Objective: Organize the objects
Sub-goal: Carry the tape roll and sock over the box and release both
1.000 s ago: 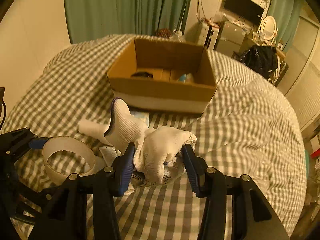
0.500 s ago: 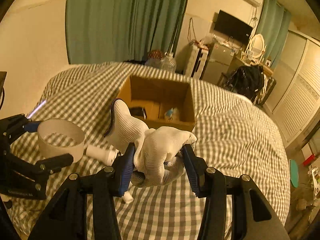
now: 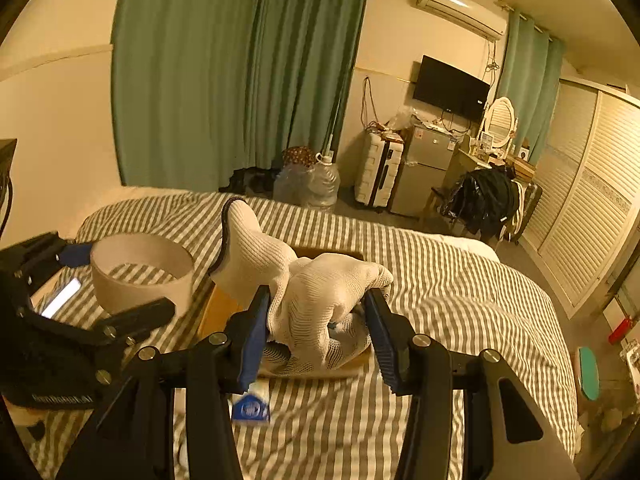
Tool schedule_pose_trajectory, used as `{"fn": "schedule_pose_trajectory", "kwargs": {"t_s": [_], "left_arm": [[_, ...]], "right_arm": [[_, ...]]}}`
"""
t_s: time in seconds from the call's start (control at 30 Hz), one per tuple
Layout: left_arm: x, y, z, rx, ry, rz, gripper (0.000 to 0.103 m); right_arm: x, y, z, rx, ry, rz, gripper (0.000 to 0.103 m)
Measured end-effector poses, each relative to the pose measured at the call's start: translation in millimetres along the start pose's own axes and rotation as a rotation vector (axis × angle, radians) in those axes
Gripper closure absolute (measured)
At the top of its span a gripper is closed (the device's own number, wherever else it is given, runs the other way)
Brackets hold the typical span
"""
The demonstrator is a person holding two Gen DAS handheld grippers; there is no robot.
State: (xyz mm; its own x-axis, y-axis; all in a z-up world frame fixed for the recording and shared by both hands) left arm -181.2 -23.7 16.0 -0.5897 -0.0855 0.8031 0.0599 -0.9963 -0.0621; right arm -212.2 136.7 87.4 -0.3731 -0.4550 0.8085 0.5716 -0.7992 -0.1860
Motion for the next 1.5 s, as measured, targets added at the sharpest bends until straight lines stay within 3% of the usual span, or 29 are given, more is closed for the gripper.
{"fn": "schedule_pose_trajectory", "kwargs": {"t_s": [0.13,0.27,0.43,0.7,0.87,1.17,1.33,1.5], "left_arm": [[17.9,9.9,-34.4,-0.001,0.011,0.007,0.018],[33.6,18.2,-67.9,-0.052,-0.002,0.036,0.018],[32.7,33.3,-110.2,-0.065,0.015,0.052,0.018],[5.3,40.8,-169.3,-0.052,0.095,0.043,0.018],[-16.0,27.1,-191.9,-0.031,0.138,-0.022,0.018],[-28.2,9.6,-213.7,-0.032,0.19,-0.041,0.017],[-28.6,11.2,-206.4,-0.02,0.19,-0.035,0.005],[-22.1,11.9,-172.9,-0.024,0.169,-0.016,0.005]], "right_arm": [[24.7,-3.6,-29.6,0.0,-0.007,-0.023,0.057],[43.5,-9.9,-66.7,0.009,-0.003,-0.068,0.057],[51.1,-19.0,-111.1,0.009,0.023,-0.113,0.057],[16.6,-22.1,-189.8,0.03,0.124,-0.159,0.056],[-18.0,-24.4,-220.5,0.057,0.184,-0.192,0.056],[-40.7,-48.6,-229.3,0.108,0.194,-0.278,0.051],[-36.0,-58.8,-220.6,0.133,0.16,-0.338,0.033],[-24.7,-64.7,-186.7,0.134,0.091,-0.391,0.027]]}}
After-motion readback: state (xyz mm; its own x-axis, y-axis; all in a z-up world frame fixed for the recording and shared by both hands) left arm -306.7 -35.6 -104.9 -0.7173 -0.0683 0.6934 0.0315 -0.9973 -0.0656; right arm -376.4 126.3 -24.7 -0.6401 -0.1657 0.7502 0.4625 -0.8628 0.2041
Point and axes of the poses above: each gripper's, at about its wrist camera, not at the fingertips, and z roughly against the way its jaws point, y to its left, x to its top, the point moved 4 cm from there along -z, roughly the way its jaws point, and after that the axes turned 3 degrees about -x, right-handed, at the moved point
